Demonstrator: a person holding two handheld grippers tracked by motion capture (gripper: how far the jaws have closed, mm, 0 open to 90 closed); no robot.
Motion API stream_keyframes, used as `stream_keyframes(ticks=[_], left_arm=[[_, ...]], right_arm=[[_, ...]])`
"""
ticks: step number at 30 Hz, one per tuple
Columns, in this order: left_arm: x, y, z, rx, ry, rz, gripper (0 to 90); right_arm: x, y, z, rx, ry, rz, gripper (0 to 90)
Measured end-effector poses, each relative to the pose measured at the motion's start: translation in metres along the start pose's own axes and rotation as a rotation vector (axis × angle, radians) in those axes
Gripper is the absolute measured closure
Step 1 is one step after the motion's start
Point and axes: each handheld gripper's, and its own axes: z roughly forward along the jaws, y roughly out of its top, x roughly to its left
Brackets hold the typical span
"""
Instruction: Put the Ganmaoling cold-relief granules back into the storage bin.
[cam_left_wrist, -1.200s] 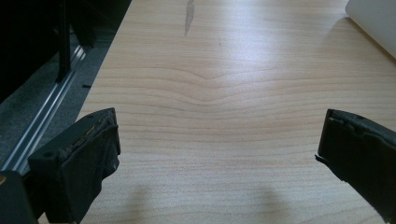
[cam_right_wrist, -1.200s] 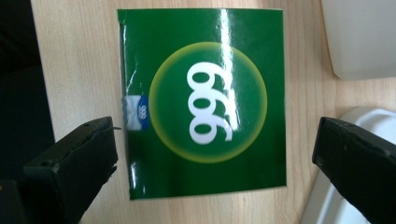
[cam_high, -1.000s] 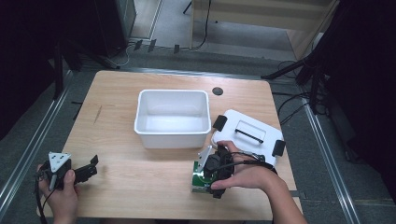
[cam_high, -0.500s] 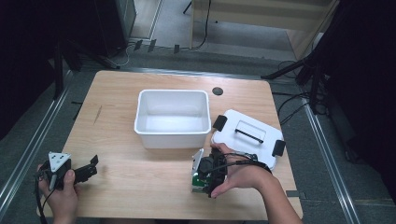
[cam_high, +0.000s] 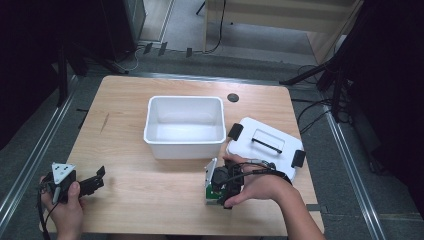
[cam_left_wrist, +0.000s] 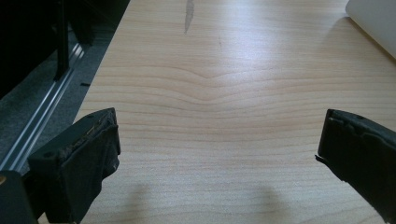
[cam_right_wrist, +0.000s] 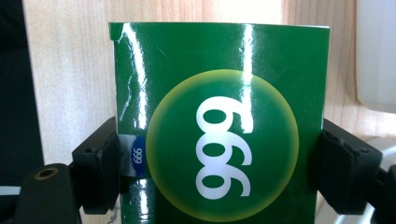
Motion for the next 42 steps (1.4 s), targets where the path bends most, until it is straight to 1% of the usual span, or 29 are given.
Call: stream_keyframes(ticks=[2, 5, 7, 9, 11, 14, 18, 21, 24, 25, 28, 30, 33, 34, 35, 37, 38, 40, 42], left_arm=[[0.000, 0.000, 0.000, 0.000, 0.001, 0.000, 0.0], [-0.001, 0.000, 0.000, -0.005, 0.003, 0.003, 0.0], [-0.002, 0.000, -0.001, -0.005, 0.006, 0.013, 0.0], [-0.003, 0.000, 0.001, 0.004, 0.005, 0.024, 0.0], [-0.002, 0.001, 0.001, 0.005, 0.006, 0.020, 0.0], [-0.002, 0.000, 0.001, -0.004, -0.002, 0.004, 0.0], [-0.001, 0.000, 0.000, -0.004, 0.000, 0.007, 0.0], [-0.001, 0.000, 0.000, -0.004, 0.002, 0.006, 0.0], [-0.001, 0.000, 0.000, -0.002, 0.000, 0.004, 0.0], [-0.001, 0.000, 0.001, -0.001, 0.001, 0.004, 0.0], [-0.002, 0.000, 0.000, -0.012, 0.003, 0.007, 0.0], [-0.002, 0.000, 0.000, -0.012, 0.004, 0.007, 0.0], [-0.002, 0.000, 0.000, -0.011, 0.003, 0.007, 0.0], [-0.002, 0.000, 0.000, -0.011, 0.004, 0.006, 0.0], [-0.002, 0.000, 0.000, -0.011, 0.003, 0.007, 0.0], [-0.002, 0.000, 0.000, -0.011, 0.003, 0.010, 0.0], [-0.002, 0.000, 0.000, -0.011, 0.003, 0.009, 0.0], [-0.002, 0.000, 0.000, -0.011, 0.003, 0.009, 0.0], [-0.001, 0.000, 0.000, -0.010, 0.004, 0.007, 0.0]], right_arm=[[0.000, 0.001, -0.004, -0.003, 0.008, 0.004, 15.8], [-0.002, 0.002, -0.010, -0.011, 0.020, -0.009, 15.9], [-0.004, 0.002, -0.015, -0.011, 0.015, -0.023, 16.0], [-0.004, 0.001, -0.021, -0.007, 0.008, -0.021, 16.0], [-0.005, 0.001, -0.027, -0.005, -0.001, -0.024, 16.1], [-0.007, 0.001, -0.036, -0.018, -0.017, -0.040, 16.1], [-0.011, 0.000, -0.046, -0.035, -0.030, -0.041, 16.1], [-0.012, -0.001, -0.054, -0.043, -0.030, -0.030, 16.1], [-0.016, -0.002, -0.060, -0.051, -0.034, -0.034, 16.1], [-0.017, -0.002, -0.062, -0.045, -0.034, -0.022, 16.1], [-0.022, -0.003, -0.068, -0.052, -0.027, -0.011, 16.2], [-0.024, -0.002, -0.071, -0.055, -0.028, -0.019, 16.2], [-0.026, -0.001, -0.075, -0.060, -0.025, -0.019, 16.3], [-0.026, 0.000, -0.076, -0.052, -0.020, -0.014, 16.3], [-0.028, 0.001, -0.077, -0.058, -0.020, -0.024, 16.3], [-0.028, 0.003, -0.082, -0.045, -0.026, -0.022, 16.3], [-0.029, 0.004, -0.083, -0.050, -0.024, -0.032, 16.3], [-0.031, 0.007, -0.088, -0.049, -0.029, -0.029, 16.4], [-0.032, 0.009, -0.092, -0.060, -0.028, -0.044, 16.5]])
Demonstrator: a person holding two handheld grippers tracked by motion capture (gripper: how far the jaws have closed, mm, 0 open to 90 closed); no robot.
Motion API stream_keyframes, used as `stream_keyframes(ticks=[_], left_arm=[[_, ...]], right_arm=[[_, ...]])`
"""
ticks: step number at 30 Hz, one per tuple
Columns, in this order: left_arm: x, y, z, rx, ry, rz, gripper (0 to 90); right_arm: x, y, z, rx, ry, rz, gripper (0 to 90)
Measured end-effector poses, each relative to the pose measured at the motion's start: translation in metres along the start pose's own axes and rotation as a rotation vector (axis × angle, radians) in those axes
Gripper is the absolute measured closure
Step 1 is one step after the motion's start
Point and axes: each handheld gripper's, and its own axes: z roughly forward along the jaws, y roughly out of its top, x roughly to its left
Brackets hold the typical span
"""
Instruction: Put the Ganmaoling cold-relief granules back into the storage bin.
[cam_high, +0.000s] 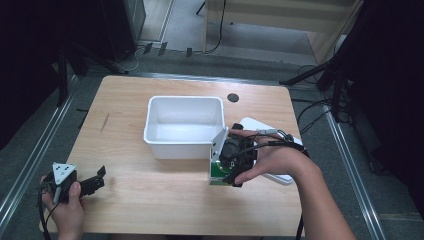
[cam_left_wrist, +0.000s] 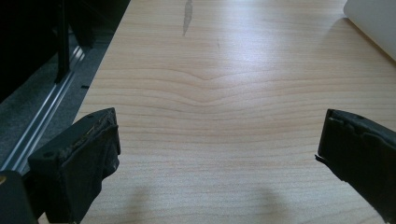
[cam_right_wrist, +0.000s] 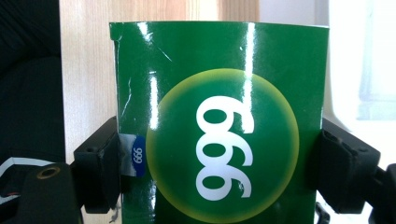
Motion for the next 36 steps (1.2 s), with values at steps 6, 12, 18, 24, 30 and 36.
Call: stream_keyframes(ticks=[6, 12, 18, 24, 30, 36], left_arm=[[0.000, 0.000, 0.001, 0.009, -0.003, 0.001, 0.0], [0.000, 0.000, 0.001, 0.008, -0.003, -0.001, 0.0], [0.000, 0.000, 0.001, 0.009, -0.003, 0.003, 0.0], [0.000, 0.000, 0.000, 0.009, -0.003, 0.006, 0.0], [-0.001, 0.000, 0.000, 0.007, 0.000, 0.008, 0.0], [-0.001, 0.000, 0.000, 0.003, -0.004, 0.005, 0.0]], right_arm=[[-0.005, 0.007, -0.011, 0.001, -0.008, -0.003, 16.5], [-0.014, 0.011, -0.018, -0.001, -0.011, 0.006, 16.5], [-0.023, 0.015, -0.023, 0.002, -0.016, 0.001, 16.5], [-0.032, 0.021, -0.029, 0.005, -0.024, 0.003, 16.4], [-0.041, 0.029, -0.031, 0.012, -0.026, -0.020, 16.4], [-0.051, 0.037, -0.034, 0.015, -0.028, -0.005, 16.4]])
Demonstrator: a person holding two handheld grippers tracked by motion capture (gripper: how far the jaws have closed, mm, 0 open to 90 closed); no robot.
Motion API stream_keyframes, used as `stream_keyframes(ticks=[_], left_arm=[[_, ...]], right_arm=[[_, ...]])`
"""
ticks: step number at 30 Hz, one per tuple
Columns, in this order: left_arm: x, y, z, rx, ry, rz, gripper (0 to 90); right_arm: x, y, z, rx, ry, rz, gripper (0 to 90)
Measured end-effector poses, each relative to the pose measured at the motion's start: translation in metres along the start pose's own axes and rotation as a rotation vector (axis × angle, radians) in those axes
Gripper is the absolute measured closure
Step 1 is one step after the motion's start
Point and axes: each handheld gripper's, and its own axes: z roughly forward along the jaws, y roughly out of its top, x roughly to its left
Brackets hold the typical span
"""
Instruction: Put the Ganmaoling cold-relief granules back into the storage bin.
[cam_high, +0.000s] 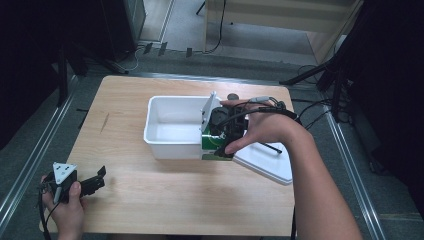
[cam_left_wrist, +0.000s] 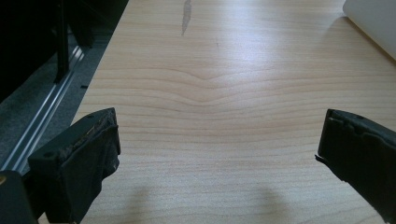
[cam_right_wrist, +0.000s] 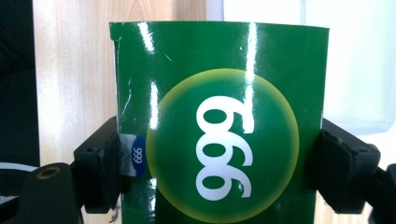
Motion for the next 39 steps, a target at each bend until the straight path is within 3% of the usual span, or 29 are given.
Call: stream_keyframes(ticks=[17, 27, 28, 31, 37, 38, 39], left_arm=[[0.000, 0.000, 0.000, 0.005, 0.003, -0.002, 0.0], [0.001, 0.000, 0.000, 0.003, 0.001, -0.005, 0.0], [0.001, 0.000, 0.000, 0.005, 0.001, -0.005, 0.0], [0.001, 0.000, 0.000, 0.006, -0.001, -0.008, 0.0], [0.002, 0.000, 0.000, 0.005, -0.007, -0.013, 0.0], [0.002, 0.000, 0.000, 0.004, -0.008, -0.017, 0.0], [0.002, 0.000, 0.000, 0.005, -0.008, -0.017, 0.0]], right_arm=[[-0.031, 0.015, -0.002, -0.007, -0.040, 0.005, 16.4], [-0.052, 0.021, 0.010, -0.002, -0.045, -0.008, 16.3], [-0.052, 0.022, 0.010, 0.011, -0.048, 0.008, 16.3], [-0.058, 0.025, 0.014, -0.004, -0.057, -0.023, 16.2], [-0.065, 0.028, 0.025, -0.014, -0.080, -0.028, 16.2], [-0.065, 0.029, 0.026, -0.002, -0.083, -0.008, 16.2], [-0.068, 0.029, 0.029, -0.009, -0.086, -0.025, 16.2]])
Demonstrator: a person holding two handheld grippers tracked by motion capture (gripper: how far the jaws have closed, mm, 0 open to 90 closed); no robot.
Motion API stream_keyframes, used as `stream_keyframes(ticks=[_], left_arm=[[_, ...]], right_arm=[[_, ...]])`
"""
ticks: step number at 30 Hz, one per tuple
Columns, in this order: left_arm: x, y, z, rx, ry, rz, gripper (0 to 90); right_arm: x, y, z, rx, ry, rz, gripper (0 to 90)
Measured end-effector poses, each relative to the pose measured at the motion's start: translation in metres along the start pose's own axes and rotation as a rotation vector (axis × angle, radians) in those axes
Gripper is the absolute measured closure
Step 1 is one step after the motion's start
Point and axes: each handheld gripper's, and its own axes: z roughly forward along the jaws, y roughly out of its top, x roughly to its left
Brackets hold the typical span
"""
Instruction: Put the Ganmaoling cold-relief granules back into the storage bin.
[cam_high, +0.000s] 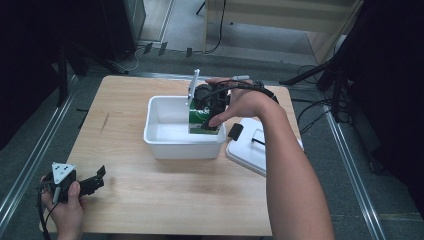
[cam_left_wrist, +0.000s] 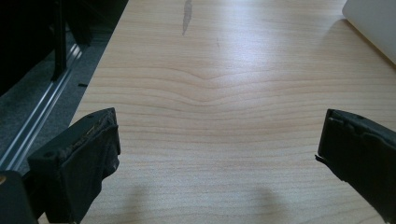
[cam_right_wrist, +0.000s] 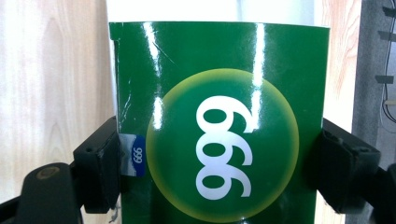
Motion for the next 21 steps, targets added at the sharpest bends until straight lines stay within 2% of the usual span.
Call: stream_keyframes(ticks=[1, 6, 7, 10, 11, 12, 17, 19, 21], left_arm=[[0.000, 0.000, 0.000, 0.000, -0.001, -0.001, 0.0], [0.000, 0.000, 0.000, 0.003, -0.001, -0.004, 0.0], [0.001, 0.000, 0.000, 0.003, -0.001, -0.003, 0.0], [0.000, 0.000, 0.000, 0.002, -0.002, -0.004, 0.0], [0.000, 0.000, 0.000, 0.002, -0.002, -0.004, 0.0], [0.001, 0.000, 0.000, 0.002, -0.002, -0.003, 0.0], [0.001, 0.000, 0.000, 0.002, -0.001, -0.004, 0.0], [0.001, 0.000, 0.000, 0.002, -0.002, -0.004, 0.0], [0.001, 0.000, 0.000, 0.002, -0.002, -0.004, 0.0]], right_arm=[[0.000, 0.000, 0.001, 0.011, 0.000, 0.019, 16.1], [-0.004, 0.002, 0.010, 0.006, -0.006, -0.012, 16.0], [-0.003, 0.002, 0.010, 0.011, -0.003, 0.005, 16.0], [-0.006, 0.003, 0.014, 0.003, -0.008, -0.011, 16.0], [-0.005, 0.002, 0.015, 0.012, -0.010, 0.006, 16.0], [-0.007, 0.002, 0.018, 0.004, -0.012, -0.008, 16.0], [-0.007, -0.003, 0.030, 0.012, -0.010, 0.020, 16.1], [-0.007, -0.006, 0.036, -0.007, -0.010, 0.026, 16.2], [-0.007, -0.007, 0.041, -0.009, 0.002, 0.054, 16.2]])
